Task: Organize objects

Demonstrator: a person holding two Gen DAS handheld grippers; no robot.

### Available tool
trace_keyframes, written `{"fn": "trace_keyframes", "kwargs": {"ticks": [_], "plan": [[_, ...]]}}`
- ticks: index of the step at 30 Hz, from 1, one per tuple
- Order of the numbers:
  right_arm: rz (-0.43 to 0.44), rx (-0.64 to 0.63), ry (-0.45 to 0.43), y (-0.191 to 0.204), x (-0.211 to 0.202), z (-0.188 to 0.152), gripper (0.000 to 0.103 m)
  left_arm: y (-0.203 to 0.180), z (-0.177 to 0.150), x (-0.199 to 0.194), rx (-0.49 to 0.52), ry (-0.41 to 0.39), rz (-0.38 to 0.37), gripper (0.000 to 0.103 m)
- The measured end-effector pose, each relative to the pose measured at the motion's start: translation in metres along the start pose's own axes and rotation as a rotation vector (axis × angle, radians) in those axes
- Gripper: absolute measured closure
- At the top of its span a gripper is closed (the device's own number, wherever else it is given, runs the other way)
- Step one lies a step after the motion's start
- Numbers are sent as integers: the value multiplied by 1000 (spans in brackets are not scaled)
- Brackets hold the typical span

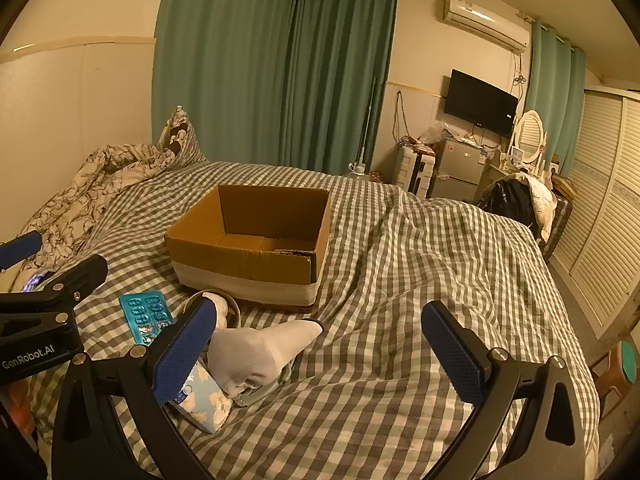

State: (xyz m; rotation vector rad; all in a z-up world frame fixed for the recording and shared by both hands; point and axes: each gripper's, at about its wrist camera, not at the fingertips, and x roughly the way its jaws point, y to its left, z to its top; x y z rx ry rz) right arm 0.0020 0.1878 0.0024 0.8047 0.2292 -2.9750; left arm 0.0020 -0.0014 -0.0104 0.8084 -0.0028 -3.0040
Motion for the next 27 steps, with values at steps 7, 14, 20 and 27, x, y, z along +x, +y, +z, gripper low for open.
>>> {"fn": "trace_keyframes", "kwargs": {"ticks": [7, 14, 20, 27], "plan": [[2, -8, 2, 2, -1, 2, 0, 0, 0, 0, 0, 1, 2, 0], [6, -6, 1, 2, -2, 3, 0, 0, 0, -1, 5, 1, 9, 0], [14, -10, -1, 0, -8, 6, 0, -2, 1, -5, 11, 6, 14, 0], [20, -3, -19, -11, -26, 10, 0, -8, 9, -20, 21, 4, 3, 0]]}}
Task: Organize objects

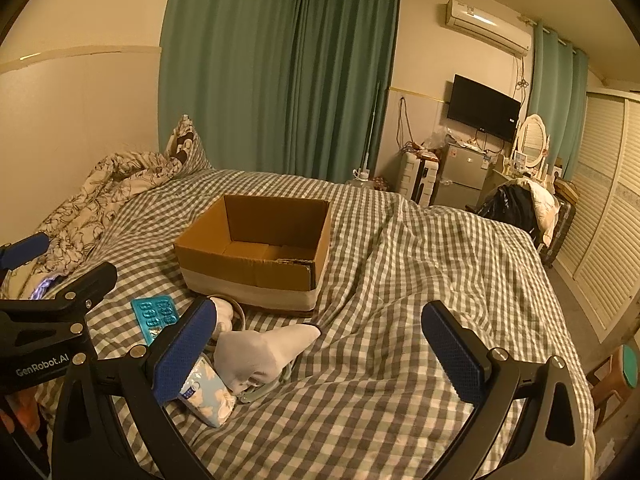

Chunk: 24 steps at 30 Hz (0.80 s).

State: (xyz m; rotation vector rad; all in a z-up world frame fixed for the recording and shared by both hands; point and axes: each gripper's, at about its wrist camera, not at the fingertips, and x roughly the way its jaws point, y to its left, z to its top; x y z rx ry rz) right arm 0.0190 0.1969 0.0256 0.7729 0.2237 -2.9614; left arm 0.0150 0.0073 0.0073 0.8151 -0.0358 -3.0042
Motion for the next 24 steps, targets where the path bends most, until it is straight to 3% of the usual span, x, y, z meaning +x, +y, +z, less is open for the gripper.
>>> {"fn": "trace_keyframes", "kwargs": {"ticks": [6, 16, 24], "plan": [[-2, 14, -7, -9, -8, -1, 0, -4, -7, 6, 19, 46, 12, 0], [-4, -5, 83, -8, 16, -26, 0, 11, -53, 48, 27, 226, 51, 0], [14, -48, 164, 5, 39, -49, 0, -2, -87, 77, 70, 325, -23, 1]]}}
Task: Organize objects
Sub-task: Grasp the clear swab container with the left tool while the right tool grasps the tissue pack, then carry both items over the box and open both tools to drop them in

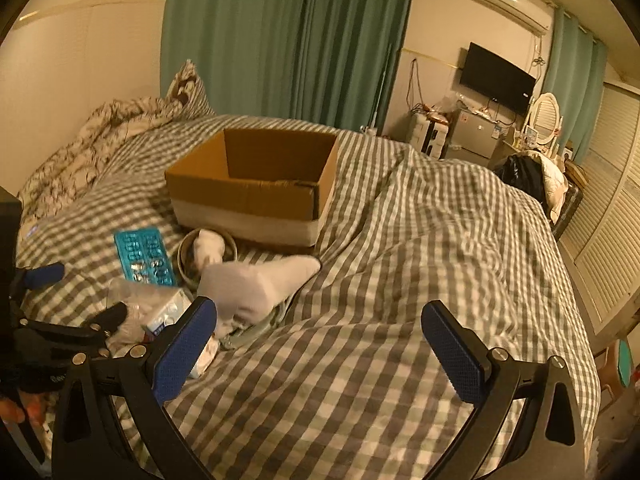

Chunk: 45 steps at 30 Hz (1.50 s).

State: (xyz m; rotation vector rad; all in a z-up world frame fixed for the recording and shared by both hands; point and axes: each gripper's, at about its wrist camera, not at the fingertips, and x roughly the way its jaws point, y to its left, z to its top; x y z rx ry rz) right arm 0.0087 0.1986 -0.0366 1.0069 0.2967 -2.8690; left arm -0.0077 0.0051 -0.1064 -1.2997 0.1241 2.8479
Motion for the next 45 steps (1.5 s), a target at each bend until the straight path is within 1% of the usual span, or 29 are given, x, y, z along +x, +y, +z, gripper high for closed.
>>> {"fn": "trace_keyframes", "kwargs": {"ticks": [4, 5, 6, 7, 8, 12, 13, 15, 17, 20, 23, 24, 25, 26, 27, 28, 30, 32, 33, 34, 35, 36, 38, 41, 45], "plan": [[2, -9, 24, 3, 7, -3, 0, -12, -2, 10, 72, 9, -27, 2], [2, -9, 31, 4, 10, -4, 0, -14, -2, 15, 79, 10, -40, 4], [3, -9, 37, 4, 12, -5, 0, -14, -1, 20, 84, 19, -59, 15], [3, -12, 46, 6, 14, -5, 0, -15, -1, 23, 84, 22, -98, 30], [4, -16, 51, 7, 16, -6, 0, -15, -1, 24, 80, 20, -139, 31], [5, -34, 63, 15, 18, -8, 0, -16, -1, 18, 93, 8, -147, 31], [7, -37, 65, 17, 18, -8, 0, -13, 0, 14, 80, 9, -155, 31], [13, -45, 70, 22, 17, -9, 0, 0, 6, 2, 36, -13, -166, 31], [31, -59, 73, 31, 17, -10, 0, 8, 13, -11, 16, -51, -151, 31], [69, -93, 89, 49, 19, -12, 0, 23, 24, -31, 3, -110, -91, 31], [129, -152, 119, 79, 30, -17, 1, 33, 28, -38, 7, -134, -37, 31], [142, -169, 135, 88, 36, -19, 3, 35, 28, -39, 3, -136, -25, 32], [150, -186, 147, 96, 42, -22, 7, 39, 29, -39, -18, -133, -13, 31], [157, -213, 163, 106, 50, -26, 11, 41, 29, -38, -25, -130, -18, 31], [156, -236, 176, 114, 57, -29, 12, 43, 30, -38, -32, -125, -12, 32], [155, -252, 186, 122, 64, -32, 16, 45, 30, -38, -33, -125, 0, 32], [174, -234, 232, 125, 81, -36, 22, 50, 31, -39, -40, -128, -13, 32], [159, -253, 266, 128, 94, -41, 32, 52, 32, -40, -41, -132, -19, 32], [165, -256, 274, 128, 96, -43, 34, 53, 32, -40, -39, -134, -18, 32], [169, -259, 280, 129, 97, -45, 43, 53, 31, -39, -38, -134, -19, 32], [181, -262, 286, 129, 99, -48, 48, 53, 32, -38, -41, -133, -21, 32], [183, -260, 284, 128, 99, -48, 48, 54, 28, -39, -45, -135, -22, 32], [194, -239, 268, 123, 96, -48, 52, 54, 27, -39, -49, -135, -27, 32], [199, -221, 241, 114, 85, -46, 55, 56, 28, -43, -58, -143, -25, 32], [180, -209, 152, 99, 56, -34, 58, 56, 31, -52, -64, -167, -17, 32]]}}
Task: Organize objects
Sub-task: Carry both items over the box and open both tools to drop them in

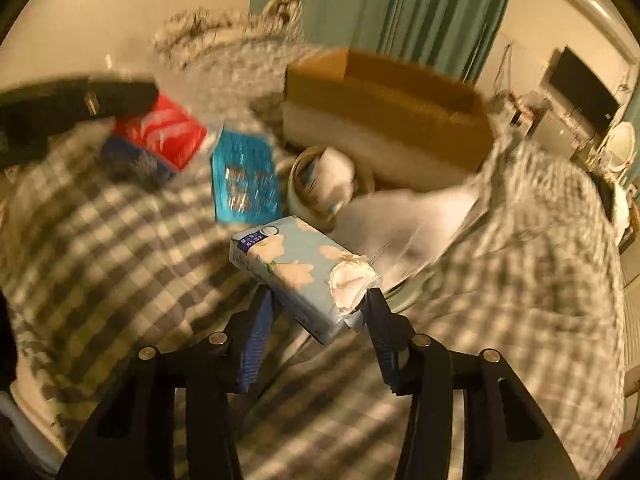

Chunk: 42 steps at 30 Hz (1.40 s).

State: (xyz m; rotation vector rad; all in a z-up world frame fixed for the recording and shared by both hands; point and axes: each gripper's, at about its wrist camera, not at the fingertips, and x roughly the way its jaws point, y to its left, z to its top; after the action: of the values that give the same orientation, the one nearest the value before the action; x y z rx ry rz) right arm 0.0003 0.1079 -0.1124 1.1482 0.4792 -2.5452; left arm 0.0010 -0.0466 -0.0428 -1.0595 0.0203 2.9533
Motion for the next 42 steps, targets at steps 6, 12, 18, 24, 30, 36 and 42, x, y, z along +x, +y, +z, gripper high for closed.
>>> {"fn": "trace_keyframes", "kwargs": {"ticks": [6, 12, 18, 24, 30, 36, 42], "plan": [[-27, 55, -134, -31, -47, 38, 58, -3, 24, -14, -5, -64, -4, 32], [-31, 75, -219, -57, -71, 85, 58, -10, 71, -15, 0, -144, -3, 32], [-34, 88, -257, -85, -64, 142, 58, -24, 128, 19, 17, -167, -12, 32], [-14, 116, -236, -110, -27, 182, 58, -42, 161, 74, 32, -136, -23, 32], [63, 166, -182, -131, 20, 200, 58, -51, 168, 123, 39, -83, -49, 32], [101, 233, -176, -157, 36, 201, 40, -56, 164, 136, 56, -64, -46, 24], [70, 271, -196, -172, 11, 188, 29, -51, 160, 122, 58, -58, -5, 8]]}}
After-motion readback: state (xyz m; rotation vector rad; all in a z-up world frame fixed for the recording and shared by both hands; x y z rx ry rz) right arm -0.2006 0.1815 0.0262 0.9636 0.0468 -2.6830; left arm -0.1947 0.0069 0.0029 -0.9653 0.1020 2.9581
